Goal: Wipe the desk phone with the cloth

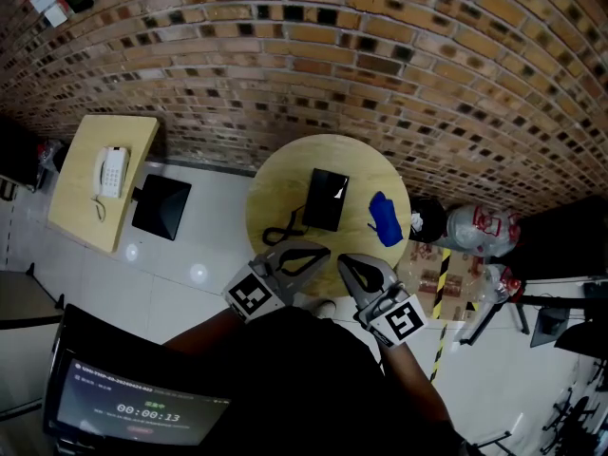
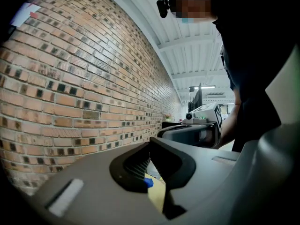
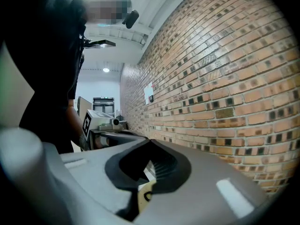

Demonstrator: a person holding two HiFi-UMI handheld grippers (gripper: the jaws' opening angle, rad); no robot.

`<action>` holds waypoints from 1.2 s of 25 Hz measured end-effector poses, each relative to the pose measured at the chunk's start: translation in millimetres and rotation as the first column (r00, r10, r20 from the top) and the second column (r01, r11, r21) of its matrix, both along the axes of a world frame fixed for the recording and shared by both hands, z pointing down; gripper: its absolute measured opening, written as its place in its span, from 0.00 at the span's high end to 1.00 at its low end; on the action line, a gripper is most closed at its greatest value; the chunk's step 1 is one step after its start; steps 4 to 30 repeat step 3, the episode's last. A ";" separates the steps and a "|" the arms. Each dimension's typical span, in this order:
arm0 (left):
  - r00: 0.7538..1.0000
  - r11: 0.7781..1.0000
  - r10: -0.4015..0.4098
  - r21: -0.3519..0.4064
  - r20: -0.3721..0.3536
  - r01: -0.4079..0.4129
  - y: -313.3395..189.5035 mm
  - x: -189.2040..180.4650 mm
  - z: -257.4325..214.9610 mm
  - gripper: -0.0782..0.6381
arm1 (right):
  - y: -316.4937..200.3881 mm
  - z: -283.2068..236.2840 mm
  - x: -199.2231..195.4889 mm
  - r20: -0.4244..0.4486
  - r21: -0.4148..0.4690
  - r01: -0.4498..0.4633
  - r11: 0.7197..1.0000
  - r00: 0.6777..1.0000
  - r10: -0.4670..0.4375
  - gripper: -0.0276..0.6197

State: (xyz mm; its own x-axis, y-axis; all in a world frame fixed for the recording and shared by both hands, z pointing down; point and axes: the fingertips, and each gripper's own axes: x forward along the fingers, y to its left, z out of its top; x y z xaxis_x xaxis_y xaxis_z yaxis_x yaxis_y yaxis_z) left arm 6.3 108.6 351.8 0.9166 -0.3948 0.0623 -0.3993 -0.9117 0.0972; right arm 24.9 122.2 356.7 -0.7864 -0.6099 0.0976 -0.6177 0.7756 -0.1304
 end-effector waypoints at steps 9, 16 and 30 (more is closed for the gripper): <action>1.000 1.000 0.006 0.005 0.006 -0.006 0.7 2.0 0.1 0.89 | 1.7 6.4 2.6 -0.016 0.022 0.012 1.000 1.000 -0.012 0.96; 1.000 1.000 0.006 0.005 0.006 -0.006 0.7 2.0 0.1 0.89 | 1.7 6.4 2.6 -0.016 0.022 0.012 1.000 1.000 -0.012 0.96; 1.000 1.000 0.006 0.005 0.006 -0.006 0.7 2.0 0.1 0.89 | 1.7 6.4 2.6 -0.016 0.022 0.012 1.000 1.000 -0.012 0.96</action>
